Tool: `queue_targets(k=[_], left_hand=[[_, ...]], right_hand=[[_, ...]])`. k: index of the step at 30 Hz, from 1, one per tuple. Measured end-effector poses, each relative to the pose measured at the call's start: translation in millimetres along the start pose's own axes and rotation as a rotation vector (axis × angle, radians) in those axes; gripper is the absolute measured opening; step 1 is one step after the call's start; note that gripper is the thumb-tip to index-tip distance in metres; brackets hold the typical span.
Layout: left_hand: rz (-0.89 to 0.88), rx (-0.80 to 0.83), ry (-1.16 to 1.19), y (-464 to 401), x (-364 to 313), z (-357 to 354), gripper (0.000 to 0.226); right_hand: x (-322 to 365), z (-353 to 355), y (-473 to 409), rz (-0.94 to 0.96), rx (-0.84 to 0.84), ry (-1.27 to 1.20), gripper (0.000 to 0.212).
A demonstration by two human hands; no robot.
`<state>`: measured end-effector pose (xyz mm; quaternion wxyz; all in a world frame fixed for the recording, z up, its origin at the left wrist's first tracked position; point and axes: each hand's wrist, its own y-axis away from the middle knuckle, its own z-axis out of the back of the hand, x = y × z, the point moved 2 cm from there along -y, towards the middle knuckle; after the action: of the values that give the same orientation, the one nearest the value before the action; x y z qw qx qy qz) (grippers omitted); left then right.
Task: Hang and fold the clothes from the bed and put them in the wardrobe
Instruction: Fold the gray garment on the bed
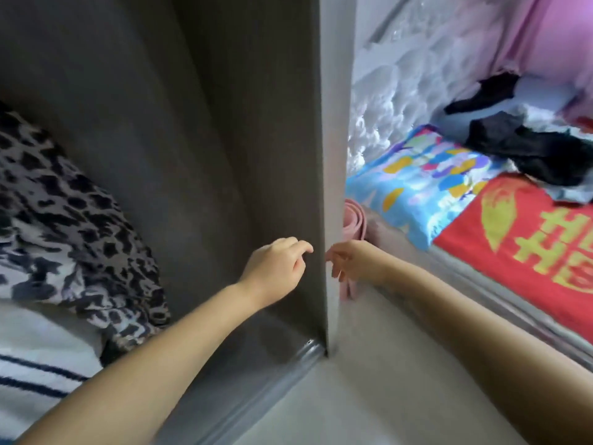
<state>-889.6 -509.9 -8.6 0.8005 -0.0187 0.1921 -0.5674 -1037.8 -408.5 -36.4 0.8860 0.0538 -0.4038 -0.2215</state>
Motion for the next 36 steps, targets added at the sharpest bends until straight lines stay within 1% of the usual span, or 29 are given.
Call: queue_targets(k=[3,6,10,15,18,22,26,28,32,36], left_hand=[[-0.077,0.121,-0.007,-31.6,-48.3,-32.2,0.031],[-0.144,0.179,0.005,-66.2,-106.6,-61.8,0.03],[-0.228,0.279,0.062,-103.7,-188.8,-108.1,0.031],[-0.345,0.335,0.122,-141.8,-296.2,-162.2,0.031],[-0.455,0.387,0.158,-158.7,-358.9,-193.0,0.03],[-0.588,0.461,0.22,-186.4,-437.9,-230.7,0.03],[-0.679,0.519,0.228,-211.2,-485.4,-261.8,0.029],[-0.697,0.529,0.239,-233.7,-505.5,-281.2,0.028],[-0.724,0.526,0.232,-294.8,-539.9,-313.2,0.028],[-0.753,0.559,0.199,-361.0,-575.2,-341.4,0.028]], right_hand=[[-57.3,16.0,37.8,-0.109,-0.047,-0.021,0.024],[-111.9,39.0,80.0,-0.174,-0.116,-0.021,0.025],[-191.1,79.8,149.2,-0.366,-0.164,-0.039,0.028],[-279.9,134.6,243.5,-0.54,-0.288,-0.057,0.028],[-323.6,153.0,294.9,-0.636,-0.344,-0.158,0.026],[-371.4,174.2,347.6,-0.73,-0.444,-0.19,0.027],[-405.4,194.7,372.1,-0.795,-0.457,-0.22,0.029],[-429.2,214.4,377.7,-0.828,-0.47,-0.199,0.03],[-480.3,260.3,378.7,-0.879,-0.513,-0.204,0.029],[-529.4,292.0,381.4,-0.957,-0.563,-0.239,0.029]])
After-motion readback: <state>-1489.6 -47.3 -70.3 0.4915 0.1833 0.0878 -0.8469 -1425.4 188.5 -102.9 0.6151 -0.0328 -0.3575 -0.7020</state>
